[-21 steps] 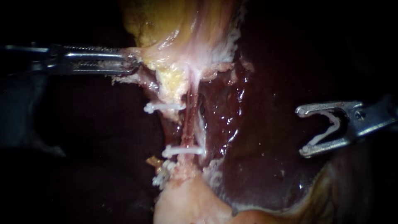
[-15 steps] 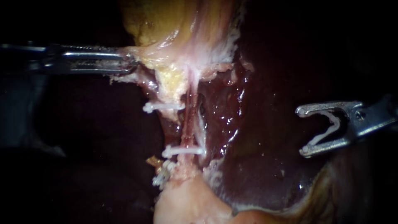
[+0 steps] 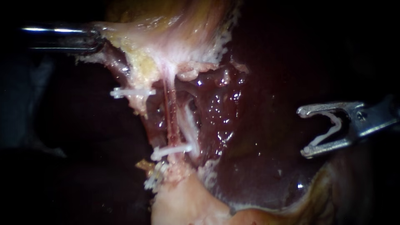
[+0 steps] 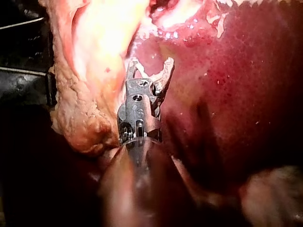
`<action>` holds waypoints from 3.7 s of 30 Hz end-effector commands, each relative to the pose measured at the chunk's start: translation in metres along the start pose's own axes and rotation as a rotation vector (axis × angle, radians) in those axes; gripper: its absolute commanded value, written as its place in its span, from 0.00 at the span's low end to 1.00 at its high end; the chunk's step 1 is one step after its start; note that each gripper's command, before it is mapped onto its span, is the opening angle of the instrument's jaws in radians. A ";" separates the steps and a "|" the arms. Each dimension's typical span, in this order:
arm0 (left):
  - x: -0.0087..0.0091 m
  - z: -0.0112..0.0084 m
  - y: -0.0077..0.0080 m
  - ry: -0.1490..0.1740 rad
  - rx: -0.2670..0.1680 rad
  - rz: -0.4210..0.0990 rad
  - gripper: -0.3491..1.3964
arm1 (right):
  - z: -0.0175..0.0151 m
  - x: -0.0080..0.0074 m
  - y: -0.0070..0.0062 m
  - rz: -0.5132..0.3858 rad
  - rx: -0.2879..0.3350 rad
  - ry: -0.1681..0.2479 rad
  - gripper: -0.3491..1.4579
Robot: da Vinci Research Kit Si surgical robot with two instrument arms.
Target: Clipping second clip right tube
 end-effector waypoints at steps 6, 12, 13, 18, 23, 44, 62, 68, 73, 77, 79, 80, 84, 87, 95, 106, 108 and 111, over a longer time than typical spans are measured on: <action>-0.0001 0.0000 -0.0001 0.000 0.000 0.001 0.00 | 0.0022 0.0023 0.0003 0.123 0.018 0.011 0.47; -0.0001 0.0000 0.0000 0.000 0.000 0.001 0.00 | 0.0056 0.0043 0.0009 0.234 0.024 0.015 0.47; -0.0001 0.0000 0.0000 0.000 0.000 0.001 0.00 | 0.0060 0.0045 0.0010 0.241 0.025 0.015 0.47; -0.0001 0.0000 0.0000 0.001 0.001 0.001 0.00 | 0.0087 0.0059 0.0018 0.297 0.021 0.022 0.47; -0.0002 0.0001 0.0000 0.001 0.001 0.001 0.00 | 0.0113 0.0069 0.0026 0.386 0.023 0.072 0.46; -0.0003 0.0003 0.0000 0.002 0.003 0.002 0.00 | 0.0247 0.0071 0.0038 0.523 0.056 0.123 0.47; -0.0004 0.0003 0.0000 0.002 0.003 0.002 0.00 | 0.0271 0.0079 0.0035 0.553 0.228 0.279 0.46; -0.0004 0.0003 0.0000 0.002 0.003 0.002 0.00 | 0.0272 0.0092 0.0021 0.526 0.299 0.344 0.45; -0.0004 0.0003 0.0000 0.002 0.003 0.002 0.00 | 0.0270 0.0107 0.0003 0.507 0.371 0.366 0.44; -0.0004 0.0003 0.0000 0.002 0.003 0.002 0.00 | 0.0267 0.0118 -0.0009 0.491 0.415 0.374 0.43; -0.0004 0.0003 0.0000 0.002 0.003 0.002 0.00 | 0.0266 0.0123 -0.0011 0.489 0.418 0.378 0.42; -0.0004 0.0003 0.0000 0.002 0.003 0.002 0.00 | 0.0265 0.0124 -0.0011 0.488 0.418 0.378 0.42; -0.0004 0.0003 0.0000 0.002 0.003 0.002 0.00 | 0.0262 0.0124 -0.0006 0.492 0.408 0.381 0.36; -0.0004 0.0003 0.0000 0.002 0.003 0.002 0.00 | 0.0260 0.0121 -0.0002 0.495 0.399 0.383 0.31; -0.0004 0.0003 0.0000 0.002 0.003 0.002 0.00 | 0.0257 0.0111 0.0006 0.496 0.393 0.384 0.14; -0.0004 0.0003 0.0000 0.002 0.003 0.002 0.00 | 0.0255 0.0105 0.0007 0.494 0.390 0.378 0.00; -0.0004 0.0003 0.0000 0.002 0.003 0.002 0.00 | 0.0256 0.0104 0.0007 0.492 0.388 0.365 0.00; -0.0004 0.0003 0.0000 0.002 0.003 0.002 0.00 | 0.0257 0.0102 0.0005 0.490 0.387 0.359 0.00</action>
